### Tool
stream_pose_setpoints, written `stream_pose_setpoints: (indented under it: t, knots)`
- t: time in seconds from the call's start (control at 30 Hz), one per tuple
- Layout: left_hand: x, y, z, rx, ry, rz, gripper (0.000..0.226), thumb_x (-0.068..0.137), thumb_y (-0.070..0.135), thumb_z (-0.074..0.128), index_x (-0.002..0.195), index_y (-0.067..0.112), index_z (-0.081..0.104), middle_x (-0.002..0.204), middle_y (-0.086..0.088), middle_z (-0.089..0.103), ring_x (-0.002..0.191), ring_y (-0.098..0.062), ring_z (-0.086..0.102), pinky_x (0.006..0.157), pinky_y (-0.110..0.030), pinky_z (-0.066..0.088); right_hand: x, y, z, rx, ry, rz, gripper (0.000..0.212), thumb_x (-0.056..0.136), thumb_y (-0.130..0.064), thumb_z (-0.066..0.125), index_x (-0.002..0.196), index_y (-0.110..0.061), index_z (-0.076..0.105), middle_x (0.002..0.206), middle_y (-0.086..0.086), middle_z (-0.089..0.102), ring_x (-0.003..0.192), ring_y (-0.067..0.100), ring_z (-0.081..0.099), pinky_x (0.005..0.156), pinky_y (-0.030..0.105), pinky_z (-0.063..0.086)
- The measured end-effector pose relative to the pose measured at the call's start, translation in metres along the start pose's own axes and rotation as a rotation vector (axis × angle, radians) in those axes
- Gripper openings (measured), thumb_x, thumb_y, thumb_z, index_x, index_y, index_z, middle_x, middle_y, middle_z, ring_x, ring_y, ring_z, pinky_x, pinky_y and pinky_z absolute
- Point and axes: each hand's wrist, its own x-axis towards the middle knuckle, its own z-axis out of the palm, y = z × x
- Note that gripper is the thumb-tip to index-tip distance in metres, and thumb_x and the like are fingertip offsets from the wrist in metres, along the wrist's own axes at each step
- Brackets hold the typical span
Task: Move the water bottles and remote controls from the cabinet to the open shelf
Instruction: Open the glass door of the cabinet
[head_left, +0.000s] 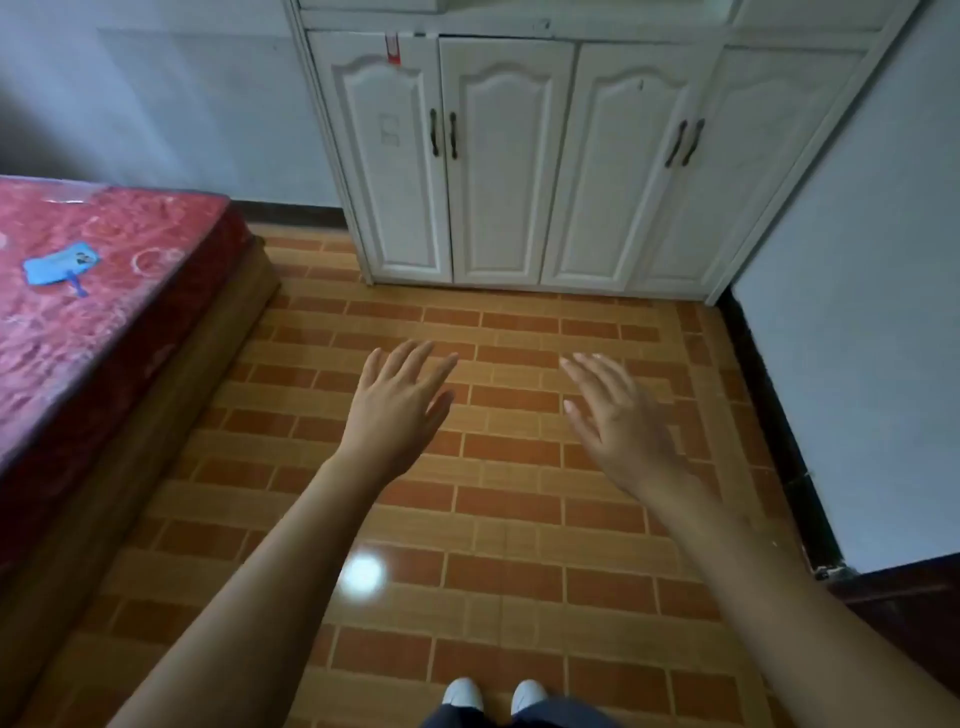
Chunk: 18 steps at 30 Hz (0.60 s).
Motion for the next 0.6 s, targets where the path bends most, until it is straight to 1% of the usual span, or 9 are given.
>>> stream_pose_setpoints:
  t: [0.1,0.23,0.43,0.6]
  knots:
    - [0.010,-0.016,0.002,0.025,0.019,0.010,0.046,0.095,0.040,0.032,0.139,0.028,0.030,0.148,-0.006,0.033,0.140,-0.024,0.021,0.115,-0.047,0.015,0.014,-0.006,0.003,-0.009,0.046,-0.007,0.053,0.090,-0.041,0.023,0.135,-0.017,0.038,0.140,0.008,0.045,0.134,0.026,0.035,0.108,0.043,0.029]
    - [0.027,-0.029,0.008,0.017,0.023,0.027,0.046,0.095,0.039,0.034,0.138,0.027,0.031,0.148,-0.007,0.033,0.140,-0.025,0.022,0.115,-0.048,0.014,0.035,-0.011,0.007,-0.011,0.077,-0.002,0.053,0.090,-0.041,0.023,0.136,-0.018,0.035,0.142,0.008,0.043,0.135,0.026,0.032,0.110,0.042,0.026]
    - [0.057,-0.049,0.019,0.012,0.006,-0.012,0.046,0.094,0.040,0.033,0.138,0.028,0.031,0.149,-0.007,0.032,0.140,-0.024,0.020,0.115,-0.047,0.013,0.072,-0.010,0.004,-0.002,0.108,0.005,0.053,0.090,-0.041,0.023,0.137,-0.018,0.034,0.143,0.006,0.041,0.136,0.024,0.030,0.110,0.037,0.020]
    - [0.099,-0.062,0.028,0.016,0.010,-0.056,0.046,0.094,0.040,0.033,0.138,0.027,0.032,0.148,-0.008,0.033,0.140,-0.025,0.021,0.114,-0.047,0.014,0.120,0.010,0.010,0.003,0.106,-0.009,0.050,0.091,-0.038,0.026,0.136,-0.018,0.035,0.143,0.007,0.042,0.136,0.025,0.031,0.110,0.039,0.024]
